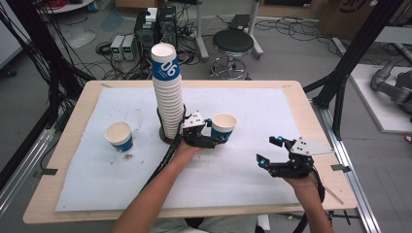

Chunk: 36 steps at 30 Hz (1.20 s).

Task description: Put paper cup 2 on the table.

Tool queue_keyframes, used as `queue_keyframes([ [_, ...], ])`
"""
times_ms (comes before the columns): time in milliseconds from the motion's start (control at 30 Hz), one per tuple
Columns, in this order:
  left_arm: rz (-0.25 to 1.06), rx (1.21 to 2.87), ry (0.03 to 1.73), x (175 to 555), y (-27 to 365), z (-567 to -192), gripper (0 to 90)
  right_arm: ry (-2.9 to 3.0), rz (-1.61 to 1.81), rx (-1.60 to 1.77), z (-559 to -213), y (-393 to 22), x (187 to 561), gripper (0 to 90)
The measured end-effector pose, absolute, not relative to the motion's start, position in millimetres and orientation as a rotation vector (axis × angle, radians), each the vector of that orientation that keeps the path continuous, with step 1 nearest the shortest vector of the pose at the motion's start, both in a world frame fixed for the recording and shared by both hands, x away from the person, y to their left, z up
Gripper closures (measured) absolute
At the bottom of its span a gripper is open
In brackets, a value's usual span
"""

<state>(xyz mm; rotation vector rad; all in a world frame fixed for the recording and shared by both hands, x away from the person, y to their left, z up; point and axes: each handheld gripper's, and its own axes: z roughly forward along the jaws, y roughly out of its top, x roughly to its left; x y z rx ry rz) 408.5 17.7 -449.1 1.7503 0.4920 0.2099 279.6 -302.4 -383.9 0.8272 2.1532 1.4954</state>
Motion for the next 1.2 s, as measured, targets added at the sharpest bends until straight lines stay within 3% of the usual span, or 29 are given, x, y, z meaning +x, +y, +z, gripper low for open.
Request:
queue_keyframes([
  [633, 0.31, 1.992, 0.508, 392, 12, -440, 24.9, 2.17, 1.493, 0.821, -384, -300, 280, 19.1],
  [1200, 0.251, 1.946, 0.549, 379, 37, -443, 17.0, 2.182, 1.492, 0.819, -385, -300, 280, 19.2],
])
